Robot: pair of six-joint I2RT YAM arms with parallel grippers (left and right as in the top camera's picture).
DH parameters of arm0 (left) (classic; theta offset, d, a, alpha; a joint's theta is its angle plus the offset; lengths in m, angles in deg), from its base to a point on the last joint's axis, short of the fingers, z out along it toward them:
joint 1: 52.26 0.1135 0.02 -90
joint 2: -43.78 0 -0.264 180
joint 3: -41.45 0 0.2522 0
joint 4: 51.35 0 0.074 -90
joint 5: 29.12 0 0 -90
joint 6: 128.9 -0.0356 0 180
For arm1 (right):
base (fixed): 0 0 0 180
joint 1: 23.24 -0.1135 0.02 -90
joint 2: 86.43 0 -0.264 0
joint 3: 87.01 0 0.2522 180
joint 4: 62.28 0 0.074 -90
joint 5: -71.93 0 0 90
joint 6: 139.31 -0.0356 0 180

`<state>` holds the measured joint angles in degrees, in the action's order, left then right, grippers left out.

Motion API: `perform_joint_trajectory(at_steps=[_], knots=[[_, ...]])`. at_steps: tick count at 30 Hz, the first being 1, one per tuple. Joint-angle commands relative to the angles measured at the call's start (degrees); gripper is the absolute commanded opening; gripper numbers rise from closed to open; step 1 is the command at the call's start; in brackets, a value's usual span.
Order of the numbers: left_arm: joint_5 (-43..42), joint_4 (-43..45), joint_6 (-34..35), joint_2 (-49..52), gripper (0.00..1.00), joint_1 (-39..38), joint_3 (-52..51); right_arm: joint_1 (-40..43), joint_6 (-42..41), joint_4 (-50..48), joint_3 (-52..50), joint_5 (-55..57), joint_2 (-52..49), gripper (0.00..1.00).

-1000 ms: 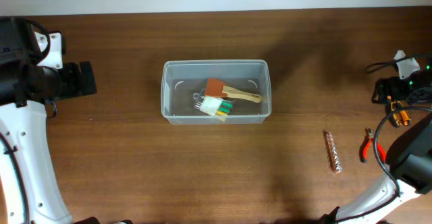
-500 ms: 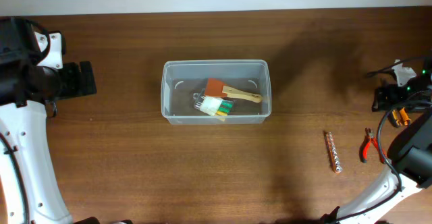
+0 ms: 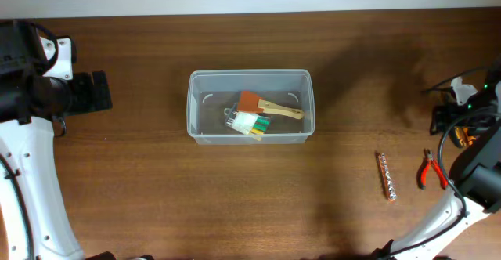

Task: Pack container
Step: 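Release the scraper and move the right gripper to the orange-black pliers, then lower the right gripper and grasp the orange-black pliers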

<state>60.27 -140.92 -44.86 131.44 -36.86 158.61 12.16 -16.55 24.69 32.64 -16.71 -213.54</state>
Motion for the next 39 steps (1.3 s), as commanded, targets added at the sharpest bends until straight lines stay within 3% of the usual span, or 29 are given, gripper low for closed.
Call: perform_joint_trajectory(at_steps=[1,39], knots=[[0.59,0.26,0.72,0.15,0.99,0.26,0.90,0.35,-0.83,-0.61,-0.37,1.64,-1.16,0.99],[0.57,0.33,0.72,0.15,0.99,0.26,0.90,0.17,-4.35,-5.70,-0.37,3.78,-8.33,0.99]])
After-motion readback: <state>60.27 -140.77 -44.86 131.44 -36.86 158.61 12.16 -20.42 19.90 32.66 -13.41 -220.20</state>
